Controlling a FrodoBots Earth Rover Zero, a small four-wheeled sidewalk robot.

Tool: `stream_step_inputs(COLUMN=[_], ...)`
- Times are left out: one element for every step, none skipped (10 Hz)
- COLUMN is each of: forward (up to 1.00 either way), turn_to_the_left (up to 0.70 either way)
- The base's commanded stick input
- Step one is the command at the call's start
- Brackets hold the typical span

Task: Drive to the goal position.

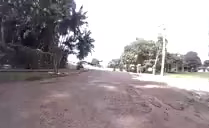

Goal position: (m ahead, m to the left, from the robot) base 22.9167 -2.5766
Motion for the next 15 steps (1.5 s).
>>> stream_step_inputs(forward=[0.70,0.70,0.70,0.70,0.70,0.70,0.70,0.70,0.70,0.70,0.70,0.70,0.70,0.70,0.70], turn_to_the_left=[0.00,0.00,0.00,0.00,0.00,0.00,0.00,0.00,0.00,0.00,-0.05,-0.19,-0.33,-0.27,-0.18])
